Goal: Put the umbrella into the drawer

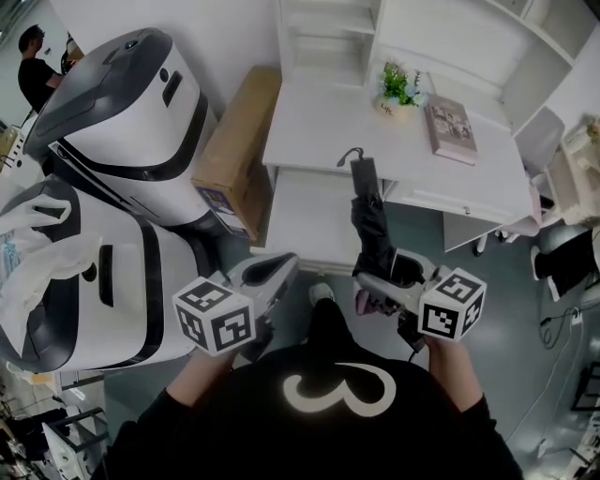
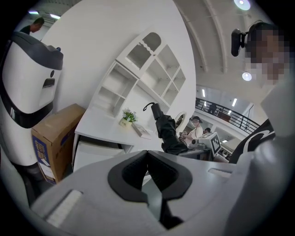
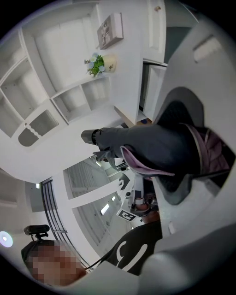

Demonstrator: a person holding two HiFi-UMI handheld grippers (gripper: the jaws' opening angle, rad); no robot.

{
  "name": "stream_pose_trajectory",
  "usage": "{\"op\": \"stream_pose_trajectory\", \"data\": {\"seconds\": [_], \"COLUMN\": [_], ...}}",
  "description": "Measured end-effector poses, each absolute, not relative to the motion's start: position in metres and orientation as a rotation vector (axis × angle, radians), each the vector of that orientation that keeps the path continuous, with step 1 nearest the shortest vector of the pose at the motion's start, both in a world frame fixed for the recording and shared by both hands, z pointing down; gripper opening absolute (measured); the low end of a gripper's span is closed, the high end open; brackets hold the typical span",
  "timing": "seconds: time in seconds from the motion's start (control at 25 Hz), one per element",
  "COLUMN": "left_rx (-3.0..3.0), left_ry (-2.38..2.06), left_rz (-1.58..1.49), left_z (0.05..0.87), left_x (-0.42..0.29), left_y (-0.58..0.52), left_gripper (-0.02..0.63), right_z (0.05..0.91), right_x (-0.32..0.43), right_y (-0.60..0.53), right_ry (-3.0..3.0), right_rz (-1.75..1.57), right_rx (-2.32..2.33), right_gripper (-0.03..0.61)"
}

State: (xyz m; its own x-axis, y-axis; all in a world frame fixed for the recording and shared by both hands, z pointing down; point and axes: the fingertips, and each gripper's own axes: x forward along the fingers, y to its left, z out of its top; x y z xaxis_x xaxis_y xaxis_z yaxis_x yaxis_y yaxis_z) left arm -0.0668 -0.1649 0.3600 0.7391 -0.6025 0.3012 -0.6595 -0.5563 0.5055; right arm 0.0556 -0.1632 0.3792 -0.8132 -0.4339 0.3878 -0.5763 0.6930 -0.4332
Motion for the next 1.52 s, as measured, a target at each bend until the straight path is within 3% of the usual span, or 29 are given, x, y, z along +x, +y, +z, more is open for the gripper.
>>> {"op": "stream_pose_trajectory", "data": {"seconds": [0.72, 1.52], "left_rx": [2.209, 2.068], "left_ry": [-1.103, -1.148], "left_rz": [0.09, 0.112], "left_z": [0.378, 0.435], "left_x": [-0.102, -0.117], "left_y": [-0.304, -0.347], "left_gripper": [0.008, 0.007], "right_z": [0.451, 0.574], "right_x": [0.009, 0.011], "right_y": [-0.303, -0.347], "right_ry": [-2.494, -2.173], "right_rz": [0.706, 0.412], "right_rx": [0.478, 0.298], "right_gripper": [0.252, 0.252]}}
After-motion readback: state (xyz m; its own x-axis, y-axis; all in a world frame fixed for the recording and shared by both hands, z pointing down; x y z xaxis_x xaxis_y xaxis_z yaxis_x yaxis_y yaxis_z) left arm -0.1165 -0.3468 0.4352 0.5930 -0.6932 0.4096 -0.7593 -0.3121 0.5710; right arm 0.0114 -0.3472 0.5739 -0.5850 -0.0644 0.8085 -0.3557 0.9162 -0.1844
